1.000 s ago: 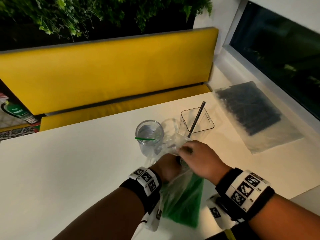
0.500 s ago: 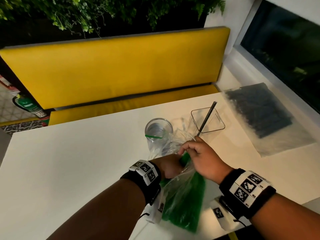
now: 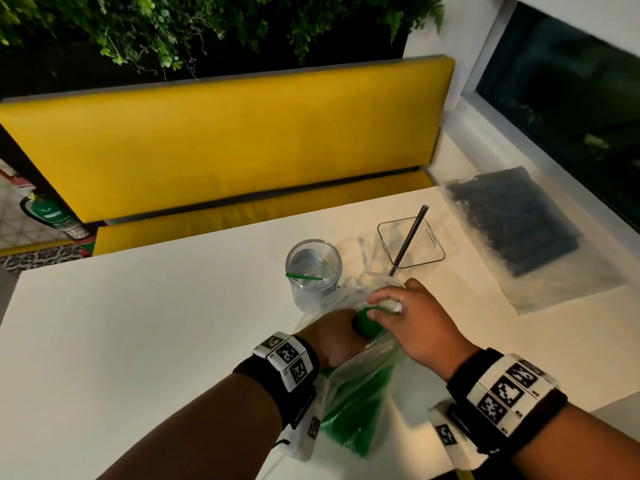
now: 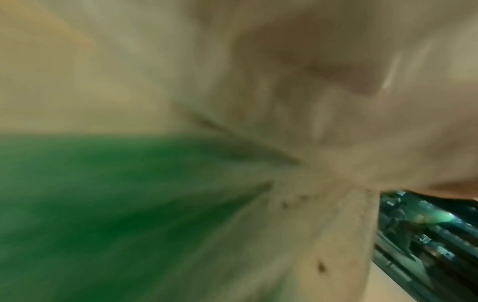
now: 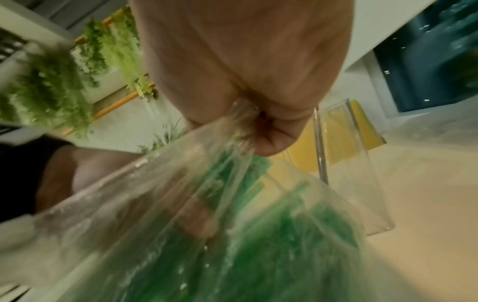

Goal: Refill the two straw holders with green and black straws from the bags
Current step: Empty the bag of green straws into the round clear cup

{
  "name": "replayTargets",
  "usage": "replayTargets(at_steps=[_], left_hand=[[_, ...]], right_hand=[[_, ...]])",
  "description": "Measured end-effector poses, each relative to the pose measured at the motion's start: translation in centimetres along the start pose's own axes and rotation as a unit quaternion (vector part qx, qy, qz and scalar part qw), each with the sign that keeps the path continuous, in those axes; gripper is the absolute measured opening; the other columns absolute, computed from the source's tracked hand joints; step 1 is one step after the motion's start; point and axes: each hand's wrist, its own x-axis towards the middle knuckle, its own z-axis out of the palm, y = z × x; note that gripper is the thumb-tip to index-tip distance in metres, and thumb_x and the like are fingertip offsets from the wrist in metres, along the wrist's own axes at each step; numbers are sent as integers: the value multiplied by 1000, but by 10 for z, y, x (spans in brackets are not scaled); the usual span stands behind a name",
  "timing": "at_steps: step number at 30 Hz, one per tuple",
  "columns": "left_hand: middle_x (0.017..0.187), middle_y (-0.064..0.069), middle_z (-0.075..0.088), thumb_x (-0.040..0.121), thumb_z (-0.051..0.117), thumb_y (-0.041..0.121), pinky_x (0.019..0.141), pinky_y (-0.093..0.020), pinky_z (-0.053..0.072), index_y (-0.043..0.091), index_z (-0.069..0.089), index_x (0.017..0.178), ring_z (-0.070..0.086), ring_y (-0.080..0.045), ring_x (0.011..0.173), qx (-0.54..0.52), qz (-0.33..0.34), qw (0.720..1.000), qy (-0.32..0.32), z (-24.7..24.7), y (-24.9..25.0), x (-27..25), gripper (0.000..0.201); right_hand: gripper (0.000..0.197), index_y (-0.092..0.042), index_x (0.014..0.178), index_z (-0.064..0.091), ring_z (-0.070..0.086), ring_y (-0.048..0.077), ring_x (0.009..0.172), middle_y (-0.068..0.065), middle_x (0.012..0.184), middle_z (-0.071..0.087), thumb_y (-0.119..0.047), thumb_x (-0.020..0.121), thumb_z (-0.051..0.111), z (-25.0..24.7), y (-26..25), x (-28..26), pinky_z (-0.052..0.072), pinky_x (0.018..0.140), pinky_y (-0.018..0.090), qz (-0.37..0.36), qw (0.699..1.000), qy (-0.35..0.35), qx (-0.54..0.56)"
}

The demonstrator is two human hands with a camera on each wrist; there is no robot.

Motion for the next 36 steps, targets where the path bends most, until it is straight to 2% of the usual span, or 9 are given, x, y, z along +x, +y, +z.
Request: replayTargets(at_steps=[3, 7, 13, 16, 20, 25, 27, 31, 36], left_hand=[[77, 13, 58, 92, 54, 22, 73, -24, 42, 30, 55, 79, 55, -3, 70, -65, 10, 997, 52, -1, 0, 0, 15], [74, 7, 63, 83, 62, 25, 68, -28, 45, 22, 63, 78, 57, -11, 70, -112, -14, 993, 28, -3, 6, -3, 5], [69, -9, 59, 80, 60, 28, 59, -28, 40, 13, 56, 70, 52, -17, 64, -73, 34, 995, 53, -3, 20, -6, 18], [73, 0, 60, 80, 68, 15, 65, -30, 46, 15, 60, 81, 52, -9, 66, -160, 78, 979, 99, -4, 27, -26, 8], [76, 0, 63, 82, 73, -3, 70, -29, 52, 5, 64, 90, 59, -11, 71, -325, 169, 911, 191, -38, 54, -72, 14], [77, -8, 66, 83, 68, 3, 74, -39, 54, 20, 68, 81, 64, -27, 76, -439, 275, 704, 486, -131, 54, -104, 17], [78, -13, 63, 88, 62, -4, 72, -38, 54, 8, 61, 88, 63, -27, 74, -467, 261, 669, 516, -142, 42, -88, 12], [85, -13, 68, 86, 69, -1, 72, -33, 54, 2, 62, 97, 66, -20, 76, -464, 148, 690, 536, -126, 14, -42, 13], [90, 0, 72, 81, 80, 19, 76, -36, 56, 18, 69, 102, 68, -18, 81, -432, -24, 780, 451, -103, -25, -7, 23]], right_hand=[[26, -41, 100, 69, 51, -2, 82, -11, 95, 44, -17, 97, 58, -4, 6, 3, 31, 73, -5, 9, 1000, -5, -1], [32, -29, 97, 69, 57, 3, 102, -13, 108, 64, -4, 99, 48, 0, 10, 1, 33, 74, -4, 8, 998, -52, 40], [44, -32, 86, 65, 60, 9, 86, -9, 95, 67, 8, 87, 48, -2, 18, 0, 44, 70, 17, 35, 999, -12, 31], [30, -23, 96, 63, 57, 15, 84, -5, 92, 60, 2, 87, 50, -8, 20, -2, 43, 69, 18, 47, 998, -32, -38], [31, -34, 92, 55, 59, 18, 91, -6, 95, 47, -3, 90, 54, -1, 24, -9, 32, 67, 14, 32, 994, -34, -101], [30, -30, 105, 62, 58, 14, 99, -5, 113, 55, -5, 93, 50, 4, 17, -8, 41, 83, 23, 50, 990, -66, -111], [30, -31, 105, 61, 56, 13, 97, -5, 113, 56, -6, 93, 50, 5, 15, -8, 38, 79, 21, 44, 991, -66, -107], [30, -32, 103, 61, 54, 9, 92, -8, 108, 56, -6, 92, 50, 8, 16, -9, 35, 69, 13, 26, 994, -57, -93], [31, -33, 101, 62, 58, 13, 94, -6, 109, 58, -6, 93, 49, 9, 17, -7, 42, 76, 22, 26, 995, -53, -80]])
